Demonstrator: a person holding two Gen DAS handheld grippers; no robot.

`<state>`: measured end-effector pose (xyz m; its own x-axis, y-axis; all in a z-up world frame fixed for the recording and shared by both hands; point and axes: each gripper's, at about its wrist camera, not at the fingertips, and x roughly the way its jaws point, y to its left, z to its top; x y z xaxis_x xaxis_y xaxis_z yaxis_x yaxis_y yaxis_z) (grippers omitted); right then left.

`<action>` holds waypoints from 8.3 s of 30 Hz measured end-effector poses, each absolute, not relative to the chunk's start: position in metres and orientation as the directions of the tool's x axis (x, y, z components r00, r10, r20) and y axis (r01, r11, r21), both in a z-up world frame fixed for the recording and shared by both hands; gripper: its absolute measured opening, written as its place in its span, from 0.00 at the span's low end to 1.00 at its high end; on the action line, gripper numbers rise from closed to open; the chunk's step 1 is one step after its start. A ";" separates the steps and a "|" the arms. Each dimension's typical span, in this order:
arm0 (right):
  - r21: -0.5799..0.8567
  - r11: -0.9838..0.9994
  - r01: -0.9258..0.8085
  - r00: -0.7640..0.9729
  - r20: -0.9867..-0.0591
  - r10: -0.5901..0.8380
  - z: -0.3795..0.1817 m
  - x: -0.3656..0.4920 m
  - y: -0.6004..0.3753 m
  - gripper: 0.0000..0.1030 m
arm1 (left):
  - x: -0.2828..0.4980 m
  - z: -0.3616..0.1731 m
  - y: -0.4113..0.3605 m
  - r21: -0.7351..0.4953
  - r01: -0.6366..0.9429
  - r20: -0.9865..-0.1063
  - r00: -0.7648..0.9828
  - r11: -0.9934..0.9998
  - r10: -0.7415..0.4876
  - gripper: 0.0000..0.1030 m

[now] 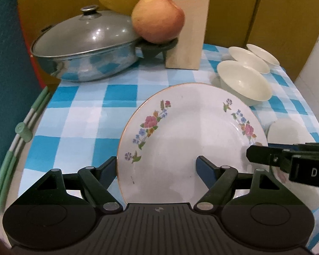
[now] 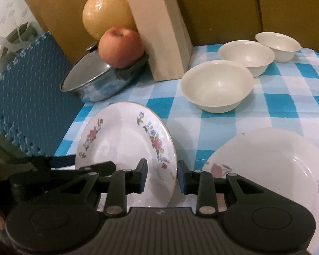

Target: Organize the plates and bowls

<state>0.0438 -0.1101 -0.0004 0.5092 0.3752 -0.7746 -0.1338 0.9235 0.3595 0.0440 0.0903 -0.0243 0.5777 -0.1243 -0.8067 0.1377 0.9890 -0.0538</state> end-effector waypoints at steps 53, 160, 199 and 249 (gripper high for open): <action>0.163 0.955 0.246 0.576 -0.817 -0.009 0.013 -0.007 -0.260 0.22 | 0.037 -0.026 -0.044 -0.116 0.445 -0.780 0.513 0.888 -0.359 0.77; 0.273 0.958 0.090 0.545 -0.818 0.182 0.024 -0.001 -0.220 0.10 | 0.040 -0.014 -0.083 -0.075 0.510 -0.851 0.415 0.857 -0.322 0.35; 0.240 0.966 0.095 0.600 -0.788 0.137 0.045 0.071 -0.235 0.26 | 0.100 0.014 -0.050 -0.122 0.335 -0.820 0.497 0.934 -0.285 0.47; 0.355 0.927 0.122 0.519 -0.819 0.246 -0.002 0.208 -0.257 0.08 | 0.236 -0.021 -0.113 -0.028 0.275 -0.862 0.481 0.961 -0.163 0.23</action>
<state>0.2084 -0.2566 -0.0017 0.5187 0.2456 -0.8189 0.1220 0.9268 0.3552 0.2364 -0.1126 -0.0206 0.4809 -0.1627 -0.8615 0.2754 0.9609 -0.0278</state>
